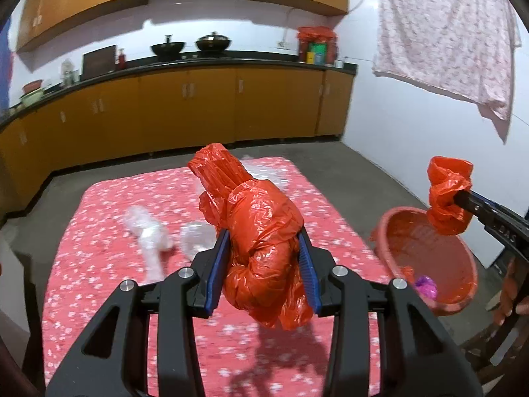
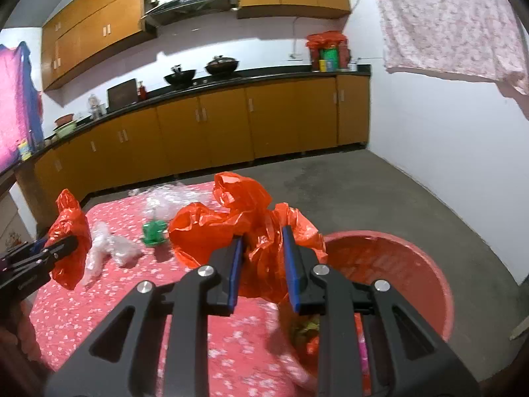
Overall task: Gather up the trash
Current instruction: 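Carry the orange and red bags over the basket with both grippers, then open the left gripper over the basket, releasing the red bag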
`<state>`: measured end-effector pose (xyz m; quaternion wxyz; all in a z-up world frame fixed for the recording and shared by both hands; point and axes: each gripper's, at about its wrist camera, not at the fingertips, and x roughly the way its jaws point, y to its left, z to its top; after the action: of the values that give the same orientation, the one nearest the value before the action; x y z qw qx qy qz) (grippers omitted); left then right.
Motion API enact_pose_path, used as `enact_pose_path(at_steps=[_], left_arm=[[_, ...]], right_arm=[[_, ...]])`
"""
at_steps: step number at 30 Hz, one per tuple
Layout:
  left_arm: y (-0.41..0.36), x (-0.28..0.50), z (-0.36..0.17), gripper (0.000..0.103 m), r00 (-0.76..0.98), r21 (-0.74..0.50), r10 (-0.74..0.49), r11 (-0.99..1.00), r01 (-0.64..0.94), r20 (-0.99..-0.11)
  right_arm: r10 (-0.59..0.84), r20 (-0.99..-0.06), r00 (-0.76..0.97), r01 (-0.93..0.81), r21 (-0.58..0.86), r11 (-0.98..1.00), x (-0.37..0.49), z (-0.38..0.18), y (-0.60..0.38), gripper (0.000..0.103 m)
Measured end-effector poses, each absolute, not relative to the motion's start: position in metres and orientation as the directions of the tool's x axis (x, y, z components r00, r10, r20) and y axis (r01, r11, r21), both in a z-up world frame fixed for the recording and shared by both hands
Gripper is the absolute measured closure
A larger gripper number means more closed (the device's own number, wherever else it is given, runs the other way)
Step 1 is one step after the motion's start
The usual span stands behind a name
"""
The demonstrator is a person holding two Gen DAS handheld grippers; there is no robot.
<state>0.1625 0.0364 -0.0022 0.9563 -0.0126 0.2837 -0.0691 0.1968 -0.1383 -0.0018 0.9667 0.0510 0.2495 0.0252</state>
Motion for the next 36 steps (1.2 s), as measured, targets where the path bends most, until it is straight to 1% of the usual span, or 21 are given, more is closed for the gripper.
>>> enact_pose_path(at_steps=[18,27,36], left_arm=[[-0.050,0.167,-0.007,0.062,0.777,-0.091,-0.314,0.944,0.318,-0.545],[-0.085,0.172,-0.011,0.062,0.744,-0.099,-0.378,0.915,0.391,-0.551],[-0.121,0.177,-0.019,0.062,0.710,-0.098,-0.425,0.886,0.453,-0.561]], right_arm=[[-0.085,-0.474,0.877,0.145,0.091,0.985,0.175,-0.008,-0.202,0.079],[-0.132,-0.473,0.871,0.193,0.082,0.978,0.174,-0.010,-0.224,0.079],[-0.175,-0.493,0.852,0.252,0.095,0.963,0.176,-0.018,-0.247,0.079]])
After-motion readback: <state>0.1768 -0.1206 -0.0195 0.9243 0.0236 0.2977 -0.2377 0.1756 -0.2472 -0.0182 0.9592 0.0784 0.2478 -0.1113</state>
